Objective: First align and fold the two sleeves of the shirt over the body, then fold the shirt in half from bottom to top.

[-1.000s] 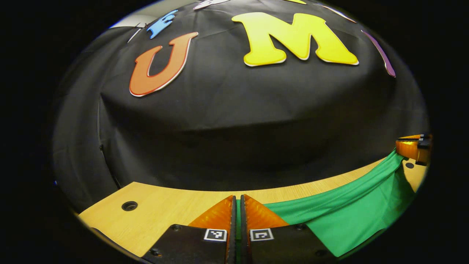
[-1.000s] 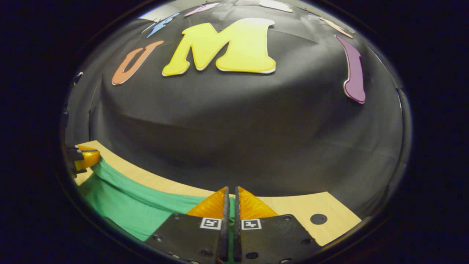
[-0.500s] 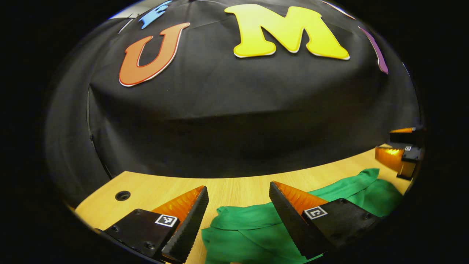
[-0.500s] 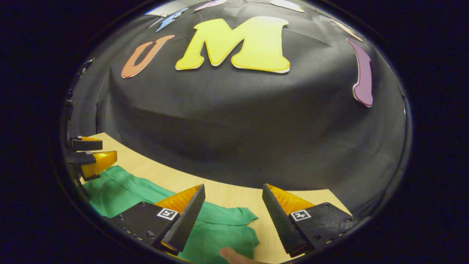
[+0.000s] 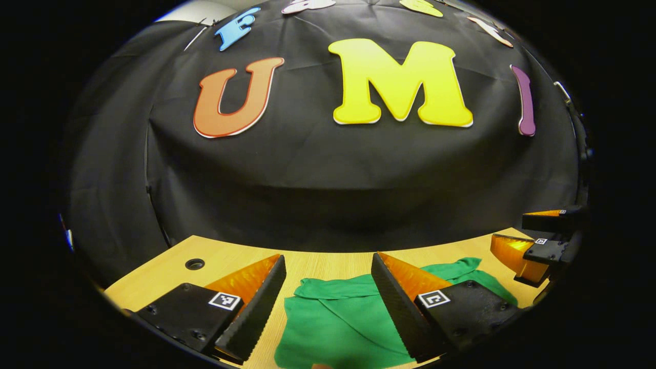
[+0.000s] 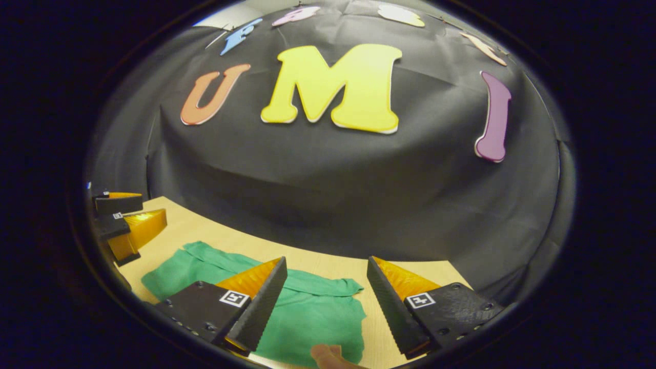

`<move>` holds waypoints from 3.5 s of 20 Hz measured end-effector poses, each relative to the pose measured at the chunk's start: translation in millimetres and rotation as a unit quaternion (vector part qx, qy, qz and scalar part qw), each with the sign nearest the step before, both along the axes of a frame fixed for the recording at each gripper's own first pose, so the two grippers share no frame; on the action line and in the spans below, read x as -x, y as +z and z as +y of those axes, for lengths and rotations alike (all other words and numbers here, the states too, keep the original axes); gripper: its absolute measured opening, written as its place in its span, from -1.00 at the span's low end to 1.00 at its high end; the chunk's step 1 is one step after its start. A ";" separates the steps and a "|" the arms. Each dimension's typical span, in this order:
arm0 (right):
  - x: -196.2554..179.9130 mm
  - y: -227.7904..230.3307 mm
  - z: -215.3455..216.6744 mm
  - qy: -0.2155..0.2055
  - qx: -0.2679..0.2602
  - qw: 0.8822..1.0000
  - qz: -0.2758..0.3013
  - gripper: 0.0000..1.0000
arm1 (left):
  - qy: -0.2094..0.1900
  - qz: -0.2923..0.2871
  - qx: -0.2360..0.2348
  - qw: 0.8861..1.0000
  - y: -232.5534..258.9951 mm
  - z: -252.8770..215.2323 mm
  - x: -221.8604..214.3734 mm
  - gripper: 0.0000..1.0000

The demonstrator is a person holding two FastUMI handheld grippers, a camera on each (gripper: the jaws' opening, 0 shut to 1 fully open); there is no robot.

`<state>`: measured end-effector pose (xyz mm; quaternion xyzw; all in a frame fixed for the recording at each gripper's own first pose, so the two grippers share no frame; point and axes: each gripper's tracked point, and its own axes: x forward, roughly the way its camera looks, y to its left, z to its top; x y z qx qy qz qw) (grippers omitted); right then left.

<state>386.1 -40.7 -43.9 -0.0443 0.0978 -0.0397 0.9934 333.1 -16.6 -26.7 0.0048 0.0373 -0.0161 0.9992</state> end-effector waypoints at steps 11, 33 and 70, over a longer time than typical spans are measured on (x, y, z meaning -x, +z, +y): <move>201.7 120.3 -11.1 0.003 -0.013 0.993 -0.121 0.87 | 0.017 -0.022 0.001 1.000 62.3 12.2 180.2 1.00; 447.1 34.2 -10.3 -0.025 -0.022 0.994 -0.107 0.89 | -0.027 -0.041 0.000 0.999 26.9 -6.3 391.3 1.00; 455.3 11.8 11.8 -0.004 0.004 0.996 -0.084 0.90 | -0.001 -0.067 -0.002 0.998 40.9 15.2 392.8 1.00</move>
